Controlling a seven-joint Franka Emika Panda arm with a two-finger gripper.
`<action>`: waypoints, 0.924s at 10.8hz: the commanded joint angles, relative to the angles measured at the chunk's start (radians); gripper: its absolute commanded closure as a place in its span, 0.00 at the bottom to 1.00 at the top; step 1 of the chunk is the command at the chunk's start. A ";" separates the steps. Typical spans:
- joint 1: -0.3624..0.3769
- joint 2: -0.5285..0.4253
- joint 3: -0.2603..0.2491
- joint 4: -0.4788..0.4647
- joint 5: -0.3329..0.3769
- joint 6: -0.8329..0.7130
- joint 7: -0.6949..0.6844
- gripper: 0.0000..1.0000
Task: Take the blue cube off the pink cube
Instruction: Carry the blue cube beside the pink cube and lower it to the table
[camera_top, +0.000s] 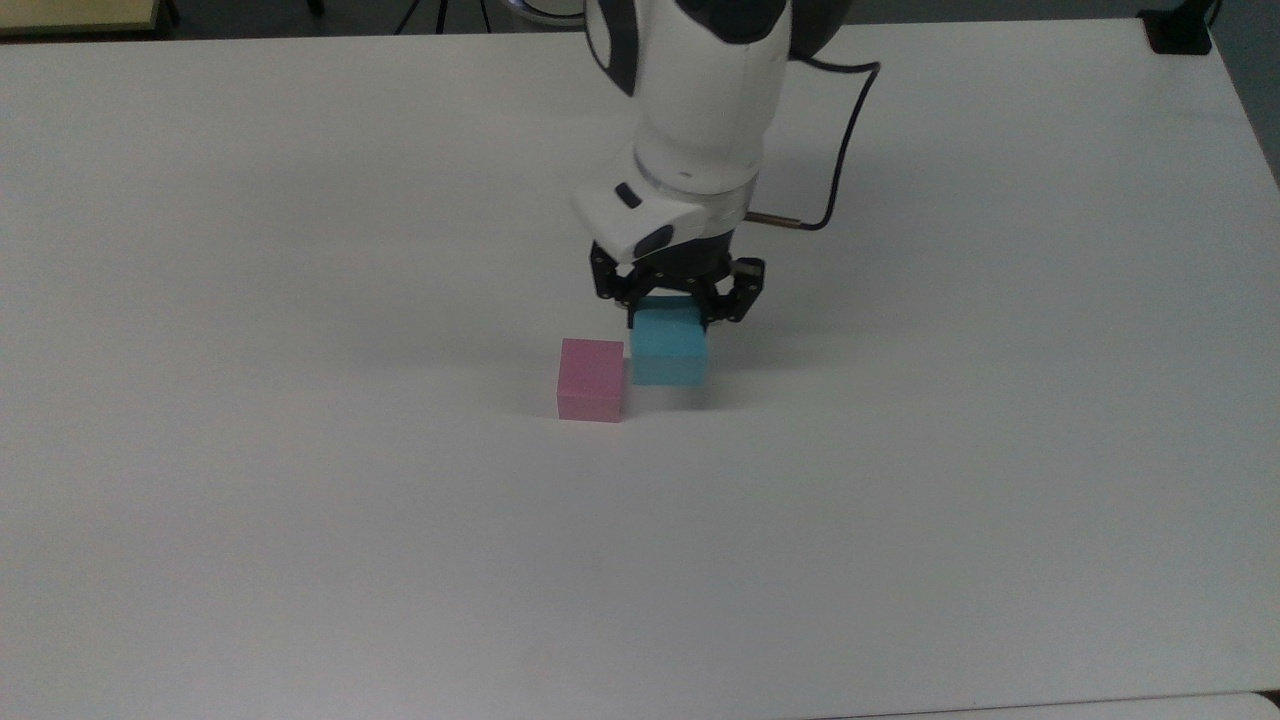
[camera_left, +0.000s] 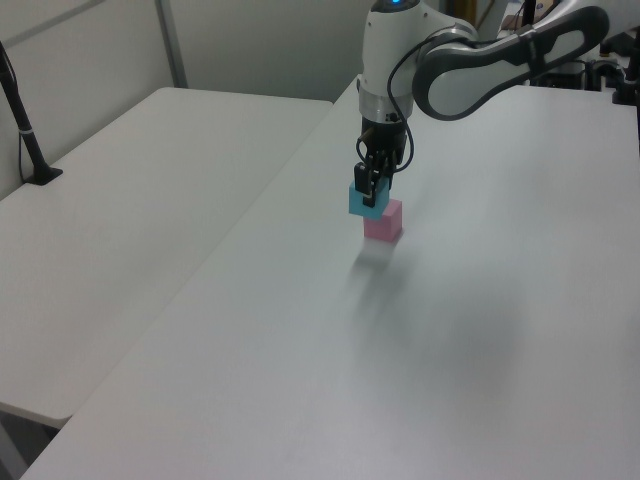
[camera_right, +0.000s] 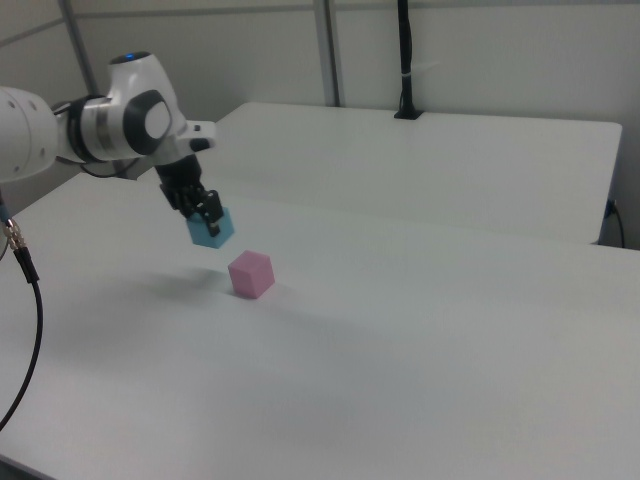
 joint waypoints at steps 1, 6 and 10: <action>0.019 -0.016 0.086 -0.029 -0.028 -0.021 0.077 0.50; 0.089 0.068 0.088 -0.049 -0.047 -0.008 0.123 0.49; 0.113 0.090 0.088 -0.049 -0.090 -0.007 0.149 0.30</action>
